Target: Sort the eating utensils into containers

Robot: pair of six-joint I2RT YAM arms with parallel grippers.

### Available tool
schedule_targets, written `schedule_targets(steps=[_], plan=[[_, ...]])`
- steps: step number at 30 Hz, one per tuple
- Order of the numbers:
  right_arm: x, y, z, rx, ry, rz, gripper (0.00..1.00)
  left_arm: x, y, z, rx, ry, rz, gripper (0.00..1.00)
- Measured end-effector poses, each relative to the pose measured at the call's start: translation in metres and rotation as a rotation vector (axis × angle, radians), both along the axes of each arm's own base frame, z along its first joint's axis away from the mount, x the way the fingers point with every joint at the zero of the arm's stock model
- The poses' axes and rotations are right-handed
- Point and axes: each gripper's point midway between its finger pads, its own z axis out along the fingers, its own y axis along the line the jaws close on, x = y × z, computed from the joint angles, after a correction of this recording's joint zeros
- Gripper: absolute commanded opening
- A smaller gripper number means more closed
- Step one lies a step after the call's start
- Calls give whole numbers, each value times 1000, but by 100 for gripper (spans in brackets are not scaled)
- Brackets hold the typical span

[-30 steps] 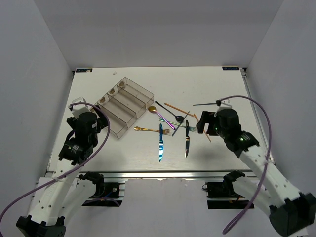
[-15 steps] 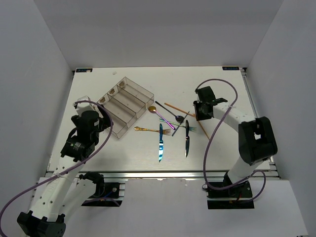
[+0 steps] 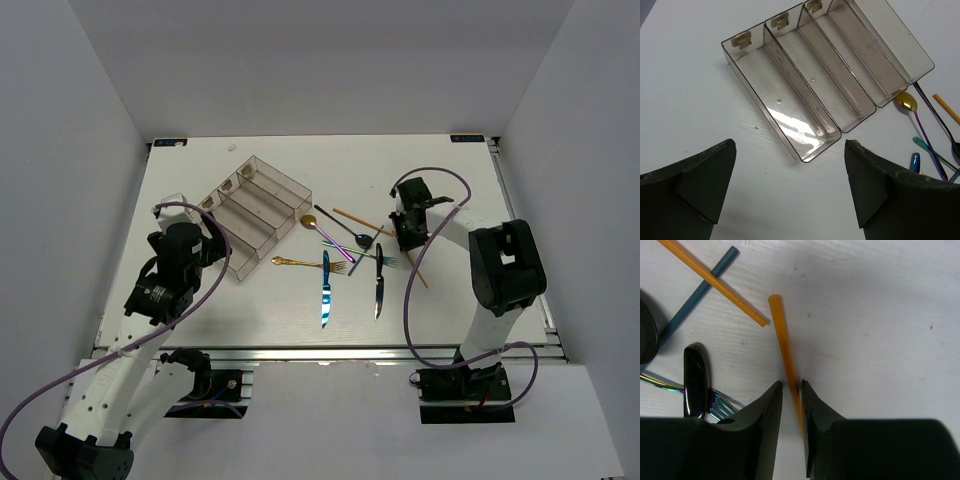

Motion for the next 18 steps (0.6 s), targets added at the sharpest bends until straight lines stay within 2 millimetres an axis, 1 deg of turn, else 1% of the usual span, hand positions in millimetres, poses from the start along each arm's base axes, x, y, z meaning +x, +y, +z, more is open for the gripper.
schedule_targets(steps=[1, 3, 4, 6, 7, 9, 13, 15, 17, 18], plan=[[2, -1, 0, 2, 0, 0, 21, 0, 0, 0, 0, 1, -1, 98], [5, -1, 0, 4, -1, 0, 17, 0, 0, 0, -1, 1, -2, 98], [6, -2, 0, 4, -1, -3, 13, 0, -1, 0, -1, 1, -3, 98], [7, -7, 0, 2, 2, -15, 11, 0, -1, 0, -2, 1, -4, 98], [7, -10, 0, 0, 4, -23, 5, 0, -1, 0, -2, 1, -5, 98], [7, -15, 0, -6, 8, -38, 1, 0, -1, 0, -2, 1, -6, 98], [5, -23, 1, -28, 14, -57, 0, -1, -2, 1, -6, -3, -9, 98], [0, -25, 5, -34, 25, -62, 0, -1, -2, 2, -10, -8, -13, 98], [-4, -26, 15, -26, 16, -71, 0, -2, -4, 4, -20, -14, -24, 98], [-5, -24, 25, -14, 0, -77, 0, -2, -8, 5, -33, -18, -41, 98]])
